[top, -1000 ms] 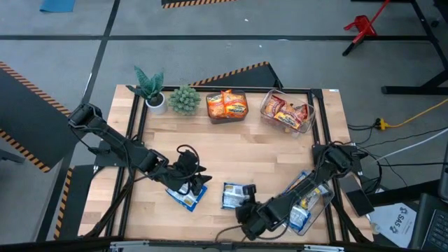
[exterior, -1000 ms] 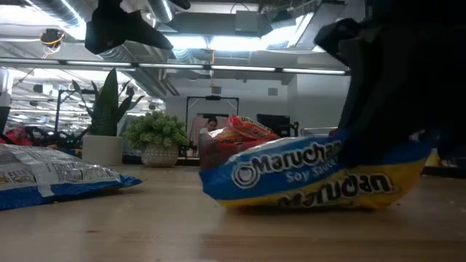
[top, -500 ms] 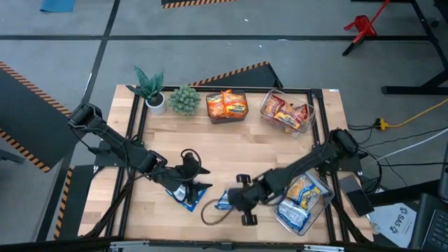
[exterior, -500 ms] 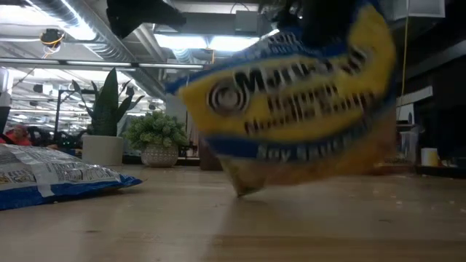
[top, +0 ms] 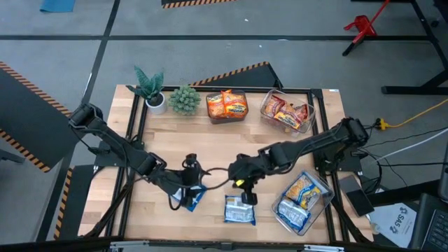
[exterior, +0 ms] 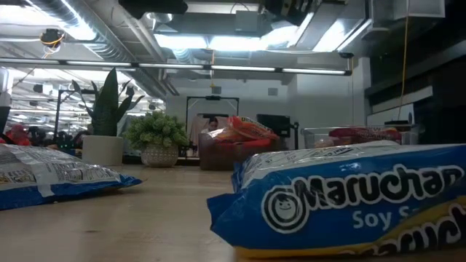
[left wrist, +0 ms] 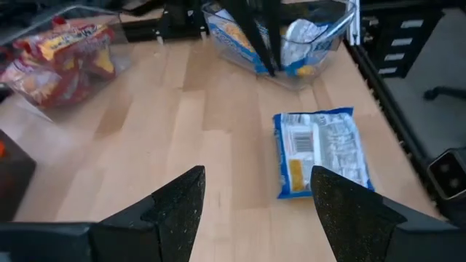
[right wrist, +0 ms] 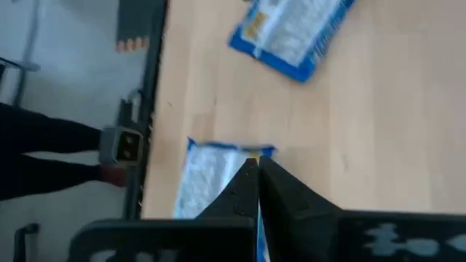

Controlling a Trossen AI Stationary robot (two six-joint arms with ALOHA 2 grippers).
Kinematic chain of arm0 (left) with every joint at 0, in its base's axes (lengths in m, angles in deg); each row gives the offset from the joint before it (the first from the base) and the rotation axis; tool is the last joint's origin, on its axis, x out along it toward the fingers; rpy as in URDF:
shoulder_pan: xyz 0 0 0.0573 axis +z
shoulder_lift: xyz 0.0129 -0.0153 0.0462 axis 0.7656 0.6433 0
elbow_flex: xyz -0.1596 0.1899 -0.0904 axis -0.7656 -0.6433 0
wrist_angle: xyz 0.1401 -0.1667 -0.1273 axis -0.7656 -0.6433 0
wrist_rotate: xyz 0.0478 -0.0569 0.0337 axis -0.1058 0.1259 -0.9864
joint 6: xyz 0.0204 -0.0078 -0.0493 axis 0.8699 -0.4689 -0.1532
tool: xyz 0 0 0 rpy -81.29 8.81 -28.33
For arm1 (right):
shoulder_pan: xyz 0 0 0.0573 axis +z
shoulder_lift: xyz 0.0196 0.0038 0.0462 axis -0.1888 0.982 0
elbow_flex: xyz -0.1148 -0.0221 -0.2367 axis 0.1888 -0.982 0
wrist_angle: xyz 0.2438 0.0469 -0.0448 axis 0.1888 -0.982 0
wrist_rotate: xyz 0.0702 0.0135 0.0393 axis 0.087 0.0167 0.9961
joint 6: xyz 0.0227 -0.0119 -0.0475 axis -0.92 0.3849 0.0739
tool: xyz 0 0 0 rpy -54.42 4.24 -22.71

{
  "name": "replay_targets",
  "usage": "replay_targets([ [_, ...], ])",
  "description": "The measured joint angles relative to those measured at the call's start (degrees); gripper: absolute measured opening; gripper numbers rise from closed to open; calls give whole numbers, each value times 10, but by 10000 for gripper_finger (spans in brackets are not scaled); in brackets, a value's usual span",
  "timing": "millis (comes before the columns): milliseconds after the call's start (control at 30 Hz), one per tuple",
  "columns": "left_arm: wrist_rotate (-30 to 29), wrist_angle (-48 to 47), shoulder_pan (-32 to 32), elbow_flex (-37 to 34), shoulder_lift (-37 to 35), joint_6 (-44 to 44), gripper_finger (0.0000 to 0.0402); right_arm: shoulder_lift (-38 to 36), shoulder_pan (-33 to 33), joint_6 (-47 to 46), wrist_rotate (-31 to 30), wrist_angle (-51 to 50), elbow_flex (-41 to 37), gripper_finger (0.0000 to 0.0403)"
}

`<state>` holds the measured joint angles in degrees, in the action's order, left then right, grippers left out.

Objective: Sort Maruchan noodles
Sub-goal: Put the blue noodle pack into the bottom transparent bin

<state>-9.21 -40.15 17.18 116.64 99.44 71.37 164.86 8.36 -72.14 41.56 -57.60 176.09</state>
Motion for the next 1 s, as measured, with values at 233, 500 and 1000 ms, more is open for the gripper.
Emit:
replay_targets([
  [233, 20, 25, 0, 0, 72, -2, 245, 12, 50, 11, -17, -38, -24, 0],
  [500, 68, 247, 14, 0, 225, -16, 245, 17, 133, 33, -111, -35, -61, 37],
  [1000, 150, 294, 49, 1, 265, -419, 245, 50, 238, 135, -245, 131, -149, 336],
])
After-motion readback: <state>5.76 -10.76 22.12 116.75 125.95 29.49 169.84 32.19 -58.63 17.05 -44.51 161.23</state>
